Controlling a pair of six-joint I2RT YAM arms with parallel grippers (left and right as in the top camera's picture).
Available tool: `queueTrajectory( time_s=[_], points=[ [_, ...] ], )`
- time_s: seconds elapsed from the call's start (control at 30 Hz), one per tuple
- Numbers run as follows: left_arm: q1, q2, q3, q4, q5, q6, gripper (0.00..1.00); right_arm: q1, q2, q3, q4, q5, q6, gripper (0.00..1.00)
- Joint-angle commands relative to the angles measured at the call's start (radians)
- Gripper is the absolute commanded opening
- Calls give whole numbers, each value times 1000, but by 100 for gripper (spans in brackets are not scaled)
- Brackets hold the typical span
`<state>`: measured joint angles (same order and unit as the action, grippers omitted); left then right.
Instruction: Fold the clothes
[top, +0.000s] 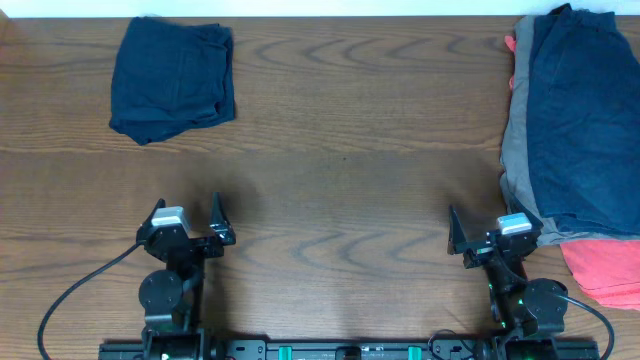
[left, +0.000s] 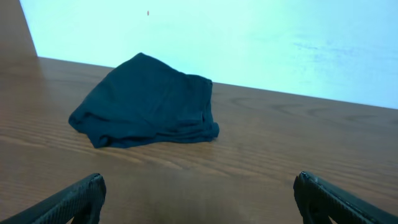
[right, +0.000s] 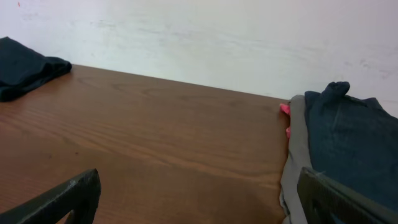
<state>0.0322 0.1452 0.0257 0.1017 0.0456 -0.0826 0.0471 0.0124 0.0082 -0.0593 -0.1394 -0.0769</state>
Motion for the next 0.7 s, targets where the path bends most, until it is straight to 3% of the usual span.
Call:
queueTrajectory(
  time_s=[0.0,0.67],
  points=[
    [-6,-50,-22,-16,-3,-9,98,-8,-7,-3,-3,5,9,99],
    [-6,-143,-22,-171,0,-9,98,-8,-7,-3,-3,4,9,99]
  ],
)
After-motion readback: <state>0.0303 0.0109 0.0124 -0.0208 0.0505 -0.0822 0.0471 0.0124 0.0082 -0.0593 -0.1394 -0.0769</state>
